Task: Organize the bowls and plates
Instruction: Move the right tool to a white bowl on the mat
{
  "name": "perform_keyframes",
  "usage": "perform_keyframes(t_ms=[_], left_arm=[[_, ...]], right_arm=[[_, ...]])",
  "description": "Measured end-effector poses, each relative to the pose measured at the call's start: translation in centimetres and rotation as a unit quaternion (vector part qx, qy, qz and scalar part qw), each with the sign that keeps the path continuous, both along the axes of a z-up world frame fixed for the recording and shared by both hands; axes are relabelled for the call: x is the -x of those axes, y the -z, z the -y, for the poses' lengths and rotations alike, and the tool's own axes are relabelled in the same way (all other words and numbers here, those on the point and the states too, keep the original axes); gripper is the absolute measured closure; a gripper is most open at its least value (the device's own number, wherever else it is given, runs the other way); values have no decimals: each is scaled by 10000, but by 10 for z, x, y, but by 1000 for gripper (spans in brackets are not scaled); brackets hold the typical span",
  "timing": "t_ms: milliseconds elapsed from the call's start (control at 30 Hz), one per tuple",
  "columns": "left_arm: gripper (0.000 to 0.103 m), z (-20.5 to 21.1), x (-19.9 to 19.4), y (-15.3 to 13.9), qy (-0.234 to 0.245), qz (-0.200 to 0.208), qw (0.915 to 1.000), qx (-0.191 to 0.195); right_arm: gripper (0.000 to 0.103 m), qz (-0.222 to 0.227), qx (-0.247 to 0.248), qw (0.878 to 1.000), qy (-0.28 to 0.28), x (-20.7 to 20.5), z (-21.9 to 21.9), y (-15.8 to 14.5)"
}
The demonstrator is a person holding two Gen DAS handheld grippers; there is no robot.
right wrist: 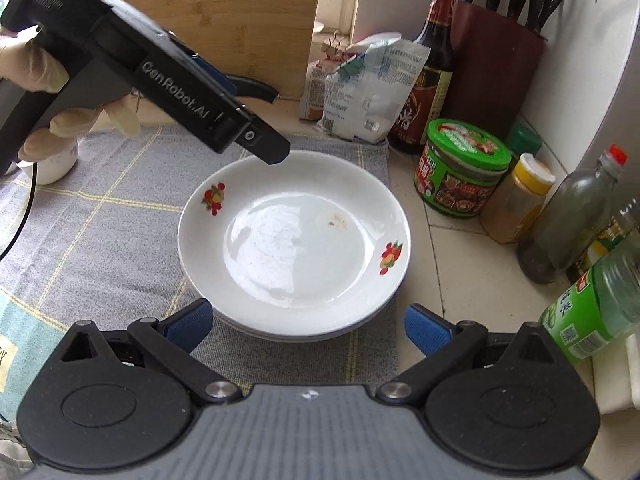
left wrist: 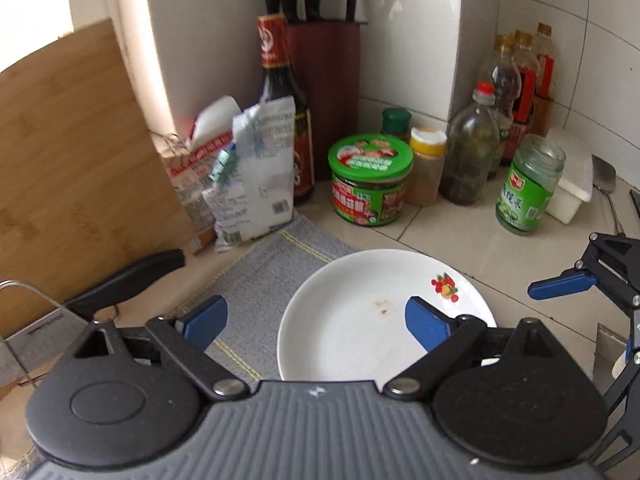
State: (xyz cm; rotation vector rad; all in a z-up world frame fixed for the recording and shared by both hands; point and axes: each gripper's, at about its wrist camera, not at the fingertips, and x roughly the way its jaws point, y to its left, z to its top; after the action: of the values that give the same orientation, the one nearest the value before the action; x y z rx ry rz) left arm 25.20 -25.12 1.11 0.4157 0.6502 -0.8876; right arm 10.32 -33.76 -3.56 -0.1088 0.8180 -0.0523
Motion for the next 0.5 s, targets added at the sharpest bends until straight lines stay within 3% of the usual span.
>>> perform_keyframes(t_ms=[100, 267, 500], left_arm=[[2, -27, 21, -9, -420, 257, 9986, 171], [2, -72, 53, -12, -1050, 323, 9939, 60], [2, -152, 83, -3, -2023, 234, 9790, 112]], right_arm=[[0, 272, 68, 9995, -128, 2, -5, -8], [0, 429, -40, 9980, -455, -5, -21, -11], [0, 374, -180, 9950, -904, -20, -70, -7]])
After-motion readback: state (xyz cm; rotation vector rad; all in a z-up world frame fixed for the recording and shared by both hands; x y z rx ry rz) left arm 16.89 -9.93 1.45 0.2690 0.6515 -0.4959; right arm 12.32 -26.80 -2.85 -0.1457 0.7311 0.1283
